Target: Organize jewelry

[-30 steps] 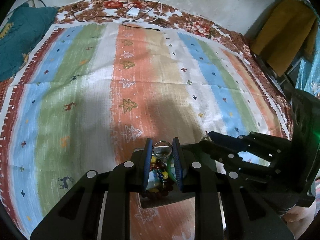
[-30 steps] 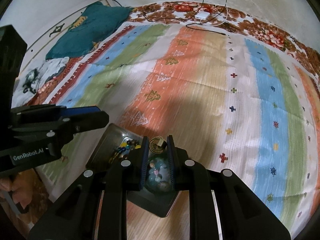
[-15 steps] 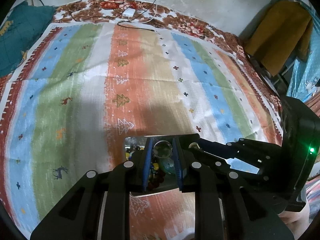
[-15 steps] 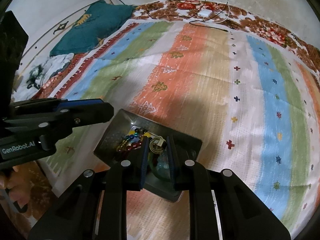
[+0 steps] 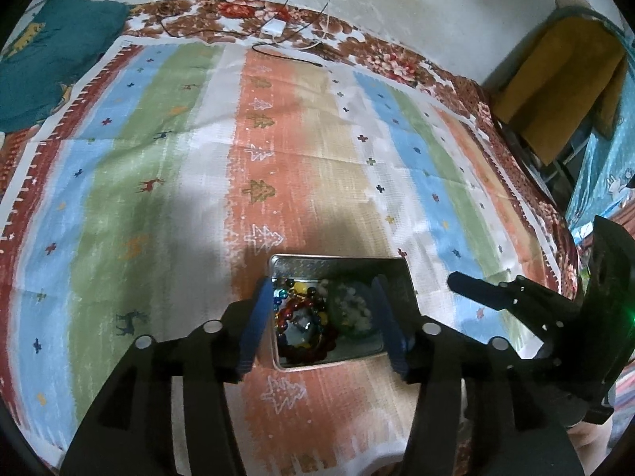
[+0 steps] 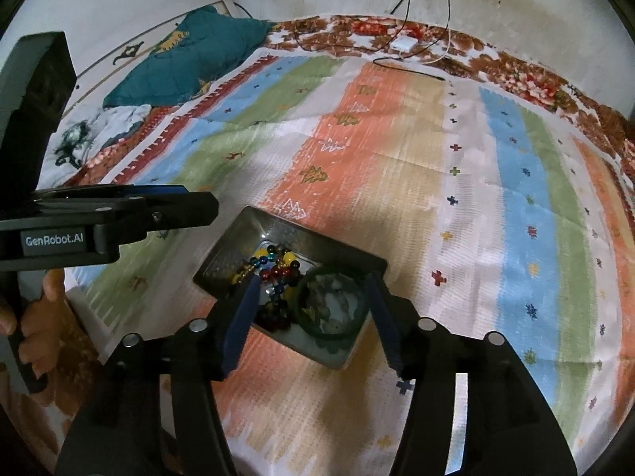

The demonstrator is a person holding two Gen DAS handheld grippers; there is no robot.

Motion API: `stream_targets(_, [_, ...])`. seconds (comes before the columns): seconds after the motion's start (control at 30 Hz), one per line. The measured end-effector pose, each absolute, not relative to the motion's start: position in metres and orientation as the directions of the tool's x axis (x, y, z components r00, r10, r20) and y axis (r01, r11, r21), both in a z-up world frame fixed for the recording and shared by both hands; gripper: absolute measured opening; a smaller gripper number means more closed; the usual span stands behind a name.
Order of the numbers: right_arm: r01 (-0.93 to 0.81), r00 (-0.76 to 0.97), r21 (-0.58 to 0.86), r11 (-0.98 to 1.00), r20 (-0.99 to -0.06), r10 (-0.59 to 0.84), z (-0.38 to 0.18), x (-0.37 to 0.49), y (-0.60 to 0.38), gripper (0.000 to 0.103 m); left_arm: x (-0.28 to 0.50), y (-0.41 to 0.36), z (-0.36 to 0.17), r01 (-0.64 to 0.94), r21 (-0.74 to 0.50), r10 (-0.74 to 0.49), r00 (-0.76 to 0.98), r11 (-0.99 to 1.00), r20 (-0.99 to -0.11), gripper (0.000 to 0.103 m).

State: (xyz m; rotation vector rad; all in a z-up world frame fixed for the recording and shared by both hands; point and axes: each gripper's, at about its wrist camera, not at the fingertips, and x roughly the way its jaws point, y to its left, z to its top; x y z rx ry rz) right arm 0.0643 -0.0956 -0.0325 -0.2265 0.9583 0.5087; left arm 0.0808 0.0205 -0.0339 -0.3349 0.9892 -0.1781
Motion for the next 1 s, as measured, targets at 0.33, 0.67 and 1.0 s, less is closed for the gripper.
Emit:
stream_targets(0.33, [-0.502, 0.494, 0.049, 0.864, -0.804, 0.332, -0.024, 0.045, -0.110, 0.077, 0.063, 0.022, -0.032, -0.010, -0.323, -0.261, 0.565, 0.946, -0.783, 0.088])
stream_targets(0.67, [-0.474, 0.511, 0.088, 0.876, -0.783, 0.355, -0.019, 0.032, -0.126, 0.093, 0.043, 0.014, -0.028, 0.034, -0.269, -0.237, 0.591, 0.962, -0.771, 0.097])
stream_targets(1.0, [-0.443, 0.535, 0.129, 0.887, -0.756, 0.377, -0.017, 0.013, -0.141, 0.093, 0.017, 0.001, -0.026, 0.057, -0.170, -0.168, 0.628, 0.984, -0.760, 0.097])
